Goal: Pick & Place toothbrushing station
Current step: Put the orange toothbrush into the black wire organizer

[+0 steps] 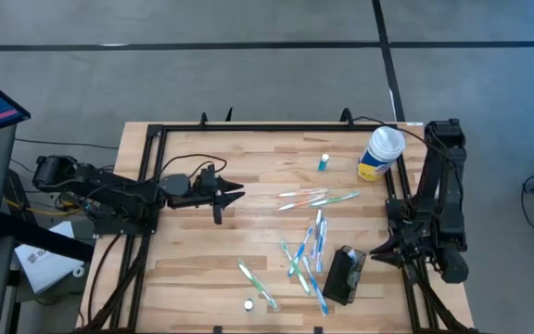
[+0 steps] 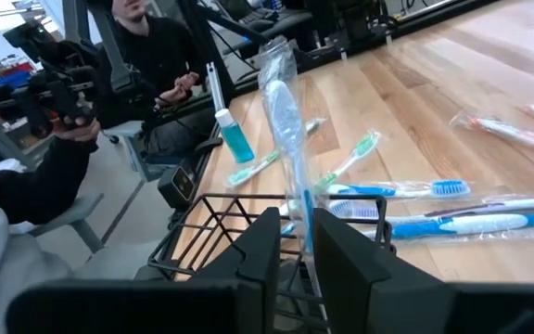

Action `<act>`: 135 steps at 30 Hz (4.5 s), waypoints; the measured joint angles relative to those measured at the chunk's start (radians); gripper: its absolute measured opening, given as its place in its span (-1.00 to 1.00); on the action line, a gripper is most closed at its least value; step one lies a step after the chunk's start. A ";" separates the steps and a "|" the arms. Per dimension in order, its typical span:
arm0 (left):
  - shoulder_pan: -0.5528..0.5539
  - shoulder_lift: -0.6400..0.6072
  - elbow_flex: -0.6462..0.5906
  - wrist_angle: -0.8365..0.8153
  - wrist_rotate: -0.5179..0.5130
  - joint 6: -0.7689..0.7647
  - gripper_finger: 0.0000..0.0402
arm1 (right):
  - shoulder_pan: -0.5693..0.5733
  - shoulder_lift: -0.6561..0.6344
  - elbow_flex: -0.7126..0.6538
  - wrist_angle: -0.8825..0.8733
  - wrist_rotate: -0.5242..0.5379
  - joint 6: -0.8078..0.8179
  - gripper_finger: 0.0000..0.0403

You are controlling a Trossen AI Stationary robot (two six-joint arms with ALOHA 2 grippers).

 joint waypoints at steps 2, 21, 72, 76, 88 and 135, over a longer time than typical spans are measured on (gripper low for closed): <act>0.000 0.022 0.024 -0.003 -0.002 0.009 -0.46 | 0.000 -0.011 0.000 -0.005 0.000 0.000 -0.71; 0.099 0.533 0.521 -0.415 0.181 0.057 -0.46 | -0.001 -0.027 0.000 -0.018 -0.027 0.002 -0.71; 0.089 0.865 0.744 -0.656 0.194 0.021 -0.40 | -0.049 -0.240 0.000 -0.061 -0.052 -0.208 -0.71; 0.085 0.886 0.746 -0.632 0.193 0.024 -0.30 | -0.049 -0.240 0.001 -0.061 -0.052 -0.209 -0.71; 0.083 0.886 0.746 -0.639 0.193 0.045 -0.55 | -0.049 -0.240 0.001 -0.061 -0.052 -0.210 -0.71; -0.022 0.530 0.744 -0.454 0.073 0.165 -1.00 | -0.060 -0.241 0.001 -0.036 0.201 -0.334 -0.71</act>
